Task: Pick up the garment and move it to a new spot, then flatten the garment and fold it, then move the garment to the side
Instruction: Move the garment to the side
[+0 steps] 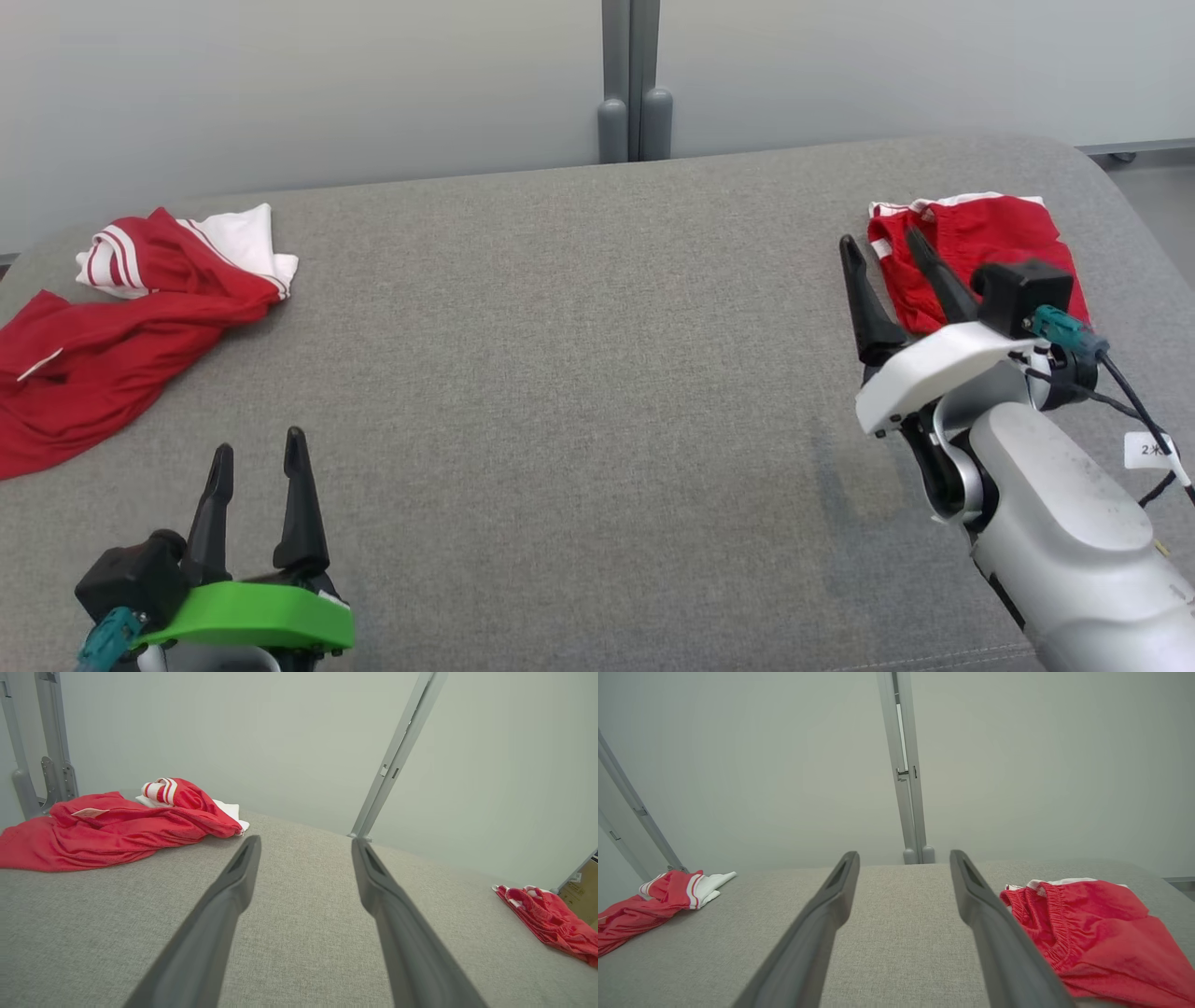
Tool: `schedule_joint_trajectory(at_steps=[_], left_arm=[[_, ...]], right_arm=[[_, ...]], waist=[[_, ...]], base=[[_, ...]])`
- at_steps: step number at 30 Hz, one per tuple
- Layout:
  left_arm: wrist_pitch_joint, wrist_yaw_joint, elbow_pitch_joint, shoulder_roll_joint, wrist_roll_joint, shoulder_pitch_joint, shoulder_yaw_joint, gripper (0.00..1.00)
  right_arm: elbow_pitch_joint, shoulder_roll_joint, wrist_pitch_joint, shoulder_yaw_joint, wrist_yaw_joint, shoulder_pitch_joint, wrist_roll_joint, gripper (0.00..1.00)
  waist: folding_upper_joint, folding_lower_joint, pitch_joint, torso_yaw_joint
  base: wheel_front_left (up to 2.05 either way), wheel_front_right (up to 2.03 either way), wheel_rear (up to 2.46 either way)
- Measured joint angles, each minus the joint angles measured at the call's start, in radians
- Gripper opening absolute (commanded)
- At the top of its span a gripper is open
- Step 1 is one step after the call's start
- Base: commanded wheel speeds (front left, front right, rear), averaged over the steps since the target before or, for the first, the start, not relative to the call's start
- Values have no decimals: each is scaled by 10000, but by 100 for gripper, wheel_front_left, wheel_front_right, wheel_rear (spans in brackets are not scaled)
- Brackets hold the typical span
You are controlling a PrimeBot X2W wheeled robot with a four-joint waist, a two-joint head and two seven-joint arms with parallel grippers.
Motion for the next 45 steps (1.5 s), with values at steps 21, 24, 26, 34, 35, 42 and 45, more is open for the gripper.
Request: schedule_joint_trajectory(at_steps=[21,24,26,34,35,42,45], left_arm=[[-63,159,-144,4,915,764,-23,100],[-63,159,-163,-31,930,789,-40,100],[-63,161,-176,-35,932,822,-46,100],[-65,167,-236,-67,1024,939,-90,100],[-65,167,-244,-71,1034,940,-96,100],[-65,167,-253,-105,1110,943,-364,100],[-65,169,-245,-115,1112,943,-376,100]], right_arm=[[-1551,456,0,-1319,-4,2649,-1461,100],[-1714,539,0,-1388,-4,2785,-1616,100],[-1785,550,0,-1427,-4,2860,-1693,100],[-2048,639,0,-1641,-4,3256,-2075,100],[-2090,644,0,-1672,-4,3295,-2123,100],[-2353,748,0,-2036,-4,3595,-2265,100],[-2428,779,0,-2065,-4,3719,-2318,100]], waist=[[0,0,-47,-25],[0,0,-42,-4],[0,0,-44,6],[0,0,-83,37],[0,0,-90,43],[0,0,-134,198],[0,0,-166,340]], base=[[0,0,0],[0,0,0],[0,0,0],[0,0,0],[0,0,0],[0,0,0],[0,0,0]])
